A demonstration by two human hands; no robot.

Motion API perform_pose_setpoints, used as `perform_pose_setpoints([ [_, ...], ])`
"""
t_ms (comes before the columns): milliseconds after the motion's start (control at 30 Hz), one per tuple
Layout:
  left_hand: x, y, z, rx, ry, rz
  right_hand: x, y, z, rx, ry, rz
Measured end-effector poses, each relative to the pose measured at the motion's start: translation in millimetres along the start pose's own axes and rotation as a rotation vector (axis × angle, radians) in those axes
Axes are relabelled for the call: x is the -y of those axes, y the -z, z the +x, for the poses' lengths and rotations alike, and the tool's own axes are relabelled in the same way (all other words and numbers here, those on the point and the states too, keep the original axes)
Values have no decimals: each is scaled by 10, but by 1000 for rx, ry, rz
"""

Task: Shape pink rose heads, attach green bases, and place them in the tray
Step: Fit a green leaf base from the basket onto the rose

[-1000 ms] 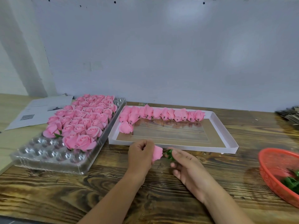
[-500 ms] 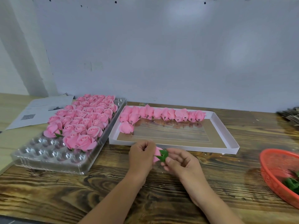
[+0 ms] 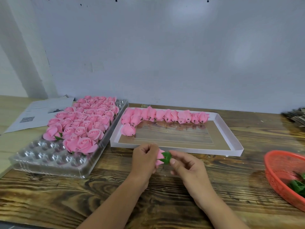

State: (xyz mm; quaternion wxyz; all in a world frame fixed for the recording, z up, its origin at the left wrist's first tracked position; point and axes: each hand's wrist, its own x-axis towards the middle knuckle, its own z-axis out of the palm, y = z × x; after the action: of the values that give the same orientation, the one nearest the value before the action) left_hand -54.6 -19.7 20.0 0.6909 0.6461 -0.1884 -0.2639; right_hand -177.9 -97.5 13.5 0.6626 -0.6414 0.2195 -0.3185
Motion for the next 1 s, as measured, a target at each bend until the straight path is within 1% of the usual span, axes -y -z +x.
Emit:
perform_pose_setpoints([
  [100,-2,3,-12,15,13,-18,-23,-15,-3,-23,84,-96],
  [167,3,-3,-17,27,4,-8,-45,-21,-8,-67,138,-154],
  [300,12,5,-17,40,-7,3,-77,-9,-31,-120,274,-369],
  [400,16,7,-15,38,-14,9,-66,-7,-41,-137,336,-469],
  [567,41,-4,-19,9,-80,64,-62,10,-47,-139,329,-521],
  [767,42,-5,-21,53,-110,90,-43,17,-33,-200,352,-551],
  [1000,113,11,9,-8,-139,131,-115,37,-13,-122,298,-620],
])
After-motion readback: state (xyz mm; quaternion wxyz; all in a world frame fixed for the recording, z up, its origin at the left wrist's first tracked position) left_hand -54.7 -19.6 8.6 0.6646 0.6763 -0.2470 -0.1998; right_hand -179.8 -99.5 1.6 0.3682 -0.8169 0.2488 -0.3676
